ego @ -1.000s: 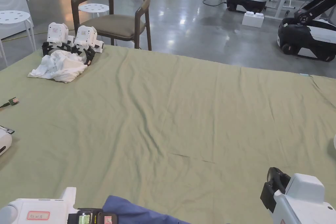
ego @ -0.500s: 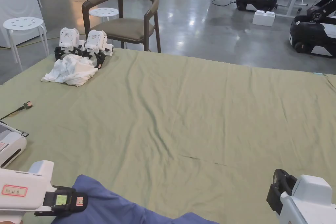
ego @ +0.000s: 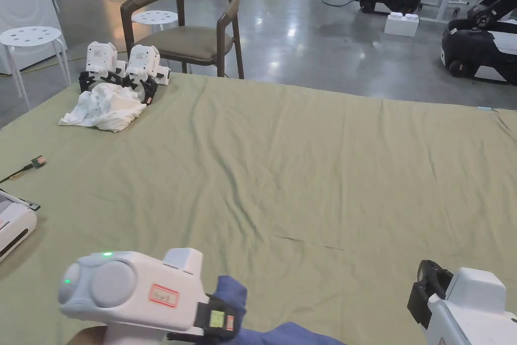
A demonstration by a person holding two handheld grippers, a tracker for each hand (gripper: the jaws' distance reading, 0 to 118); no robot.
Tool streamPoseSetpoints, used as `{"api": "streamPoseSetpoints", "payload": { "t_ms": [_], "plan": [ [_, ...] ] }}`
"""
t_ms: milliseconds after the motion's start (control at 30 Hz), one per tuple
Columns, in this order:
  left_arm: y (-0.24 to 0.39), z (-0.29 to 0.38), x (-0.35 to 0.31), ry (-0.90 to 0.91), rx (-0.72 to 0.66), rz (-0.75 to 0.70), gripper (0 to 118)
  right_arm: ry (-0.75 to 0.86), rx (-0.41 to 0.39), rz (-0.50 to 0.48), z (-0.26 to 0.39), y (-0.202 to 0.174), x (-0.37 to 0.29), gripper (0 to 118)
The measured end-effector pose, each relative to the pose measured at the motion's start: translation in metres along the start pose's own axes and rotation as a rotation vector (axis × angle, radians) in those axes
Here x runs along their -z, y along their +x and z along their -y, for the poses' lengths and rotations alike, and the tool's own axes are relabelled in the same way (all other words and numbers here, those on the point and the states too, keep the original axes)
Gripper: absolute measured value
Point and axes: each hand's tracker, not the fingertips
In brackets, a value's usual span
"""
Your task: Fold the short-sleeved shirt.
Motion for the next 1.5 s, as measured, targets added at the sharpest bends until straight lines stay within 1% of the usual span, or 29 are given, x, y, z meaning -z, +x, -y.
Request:
{"api": "streamPoseSetpoints", "payload": {
  "t_ms": [167, 267, 433, 600, 633, 667, 767, 800, 933, 1000, 1033, 1100, 1133, 1167, 1267, 1333, 1400, 1500],
  "plan": [
    [0.036, 0.003, 0.049, -0.075, 0.035, -0.009, 9, -0.005, 0.006, 0.018, 0.002, 0.008, -0.003, 0],
    [0.057, 0.008, 0.079, -0.126, 0.095, -0.049, 9, -0.009, 0.009, 0.030, 0.003, 0.012, -0.004, 0],
    [0.077, 0.014, 0.112, -0.154, 0.091, -0.087, 10, -0.015, 0.017, 0.043, 0.005, 0.016, -0.005, 0],
    [0.088, 0.018, 0.128, -0.159, 0.075, -0.084, 10, -0.023, 0.019, 0.047, 0.008, 0.017, -0.005, 0],
    [0.088, 0.018, 0.130, -0.160, 0.067, -0.082, 13, -0.025, 0.019, 0.046, 0.008, 0.017, -0.004, 0],
    [0.088, 0.018, 0.132, -0.162, 0.058, -0.080, 22, -0.027, 0.019, 0.046, 0.009, 0.016, -0.004, 0],
    [0.086, 0.017, 0.128, -0.157, 0.039, 0.032, 59, -0.030, 0.022, 0.043, 0.010, 0.016, -0.004, 0],
    [0.085, 0.016, 0.125, -0.155, 0.033, 0.065, 64, -0.031, 0.022, 0.042, 0.011, 0.015, -0.004, 0],
    [0.078, 0.013, 0.105, -0.088, 0.009, 0.101, 64, -0.031, 0.022, 0.043, 0.011, 0.016, -0.006, 0],
    [0.072, 0.014, 0.099, -0.055, 0.011, 0.112, 62, -0.030, 0.026, 0.045, 0.010, 0.017, -0.007, 0],
    [0.068, 0.015, 0.099, -0.048, 0.011, 0.112, 57, -0.028, 0.026, 0.046, 0.010, 0.018, -0.008, 0],
    [0.060, 0.017, 0.107, -0.053, -0.001, 0.118, 30, -0.026, 0.022, 0.048, 0.009, 0.018, -0.009, 0],
    [0.055, 0.019, 0.115, -0.071, -0.021, 0.123, 19, -0.025, 0.021, 0.048, 0.009, 0.019, -0.010, 0],
    [0.051, 0.023, 0.122, -0.093, -0.040, 0.142, 15, -0.025, 0.020, 0.049, 0.009, 0.019, -0.010, 0],
    [0.048, 0.035, 0.145, -0.135, -0.045, 0.193, 12, -0.027, 0.024, 0.054, 0.010, 0.021, -0.010, 0],
    [0.046, 0.041, 0.160, -0.132, -0.048, 0.190, 10, -0.029, 0.024, 0.059, 0.011, 0.022, -0.011, 0],
    [0.043, 0.047, 0.174, -0.107, -0.050, 0.185, 4, -0.030, 0.027, 0.062, 0.012, 0.023, -0.012, 0],
    [0.039, 0.050, 0.181, -0.082, -0.056, 0.217, 4, -0.030, 0.031, 0.066, 0.013, 0.025, -0.013, 0]
  ]
}}
